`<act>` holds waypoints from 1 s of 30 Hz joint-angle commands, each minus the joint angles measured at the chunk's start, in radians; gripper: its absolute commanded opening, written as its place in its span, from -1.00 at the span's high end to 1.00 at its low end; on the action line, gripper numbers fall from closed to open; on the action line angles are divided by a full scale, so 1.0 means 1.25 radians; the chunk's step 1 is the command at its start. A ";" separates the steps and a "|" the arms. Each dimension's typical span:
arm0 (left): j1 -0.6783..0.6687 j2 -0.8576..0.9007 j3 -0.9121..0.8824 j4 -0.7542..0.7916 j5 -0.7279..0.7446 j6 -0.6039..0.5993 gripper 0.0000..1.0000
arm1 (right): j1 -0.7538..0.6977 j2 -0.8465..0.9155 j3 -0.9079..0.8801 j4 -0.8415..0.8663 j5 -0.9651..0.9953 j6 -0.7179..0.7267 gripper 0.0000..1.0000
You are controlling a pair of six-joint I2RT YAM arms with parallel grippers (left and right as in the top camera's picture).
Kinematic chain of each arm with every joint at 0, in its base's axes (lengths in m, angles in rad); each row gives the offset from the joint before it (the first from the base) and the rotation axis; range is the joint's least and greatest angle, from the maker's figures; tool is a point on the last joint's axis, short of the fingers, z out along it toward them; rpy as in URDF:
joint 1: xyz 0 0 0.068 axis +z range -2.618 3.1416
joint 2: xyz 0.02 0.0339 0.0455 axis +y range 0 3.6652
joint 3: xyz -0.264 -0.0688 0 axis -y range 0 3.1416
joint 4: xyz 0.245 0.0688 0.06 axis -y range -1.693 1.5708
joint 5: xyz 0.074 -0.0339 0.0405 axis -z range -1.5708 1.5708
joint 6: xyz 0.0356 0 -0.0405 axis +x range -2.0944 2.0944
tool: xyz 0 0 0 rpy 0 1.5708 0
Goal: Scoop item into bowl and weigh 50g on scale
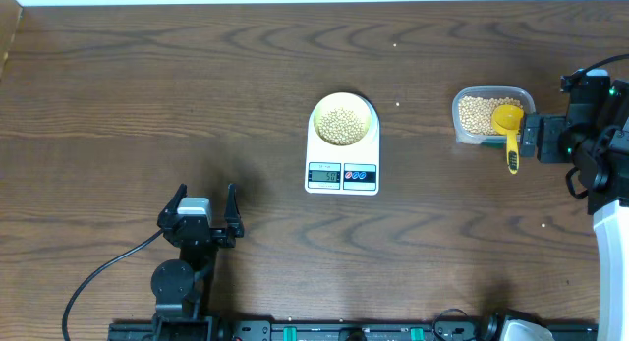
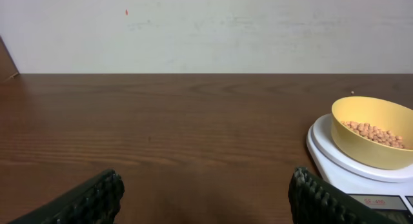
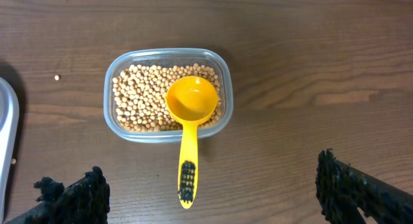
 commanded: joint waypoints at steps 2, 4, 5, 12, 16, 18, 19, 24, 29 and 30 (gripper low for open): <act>0.004 -0.005 -0.012 -0.031 0.008 0.013 -0.68 | -0.003 -0.001 0.001 -0.001 -0.002 -0.005 -0.99; 0.004 -0.005 -0.012 -0.031 0.008 0.013 -0.68 | -0.003 -0.001 0.001 -0.001 -0.002 -0.005 -0.98; 0.004 -0.005 -0.012 -0.031 0.008 0.013 -0.68 | -0.003 -0.001 0.001 -0.001 -0.002 -0.005 -0.99; 0.004 -0.005 -0.012 -0.031 0.008 0.013 -0.68 | -0.003 -0.001 0.001 -0.001 -0.002 -0.005 -0.98; 0.004 -0.005 -0.012 -0.031 0.008 0.013 -0.68 | -0.003 -0.001 0.001 -0.001 -0.002 -0.005 -0.99; 0.004 -0.005 -0.012 -0.031 0.008 0.013 -0.68 | -0.003 -0.001 0.001 -0.001 -0.002 -0.005 -0.98; 0.004 -0.005 -0.012 -0.031 0.008 0.013 -0.68 | -0.003 -0.001 0.001 -0.001 -0.002 -0.005 -0.99; 0.004 -0.005 -0.012 -0.031 0.008 0.013 -0.68 | -0.002 -0.001 0.001 -0.001 -0.002 -0.005 -0.99; 0.004 -0.005 -0.012 -0.031 0.008 0.013 -0.68 | -0.002 -0.016 0.001 -0.002 -0.002 -0.005 -0.99; 0.004 -0.005 -0.012 -0.031 0.008 0.013 -0.68 | -0.002 -0.028 0.001 -0.002 -0.002 -0.005 -0.98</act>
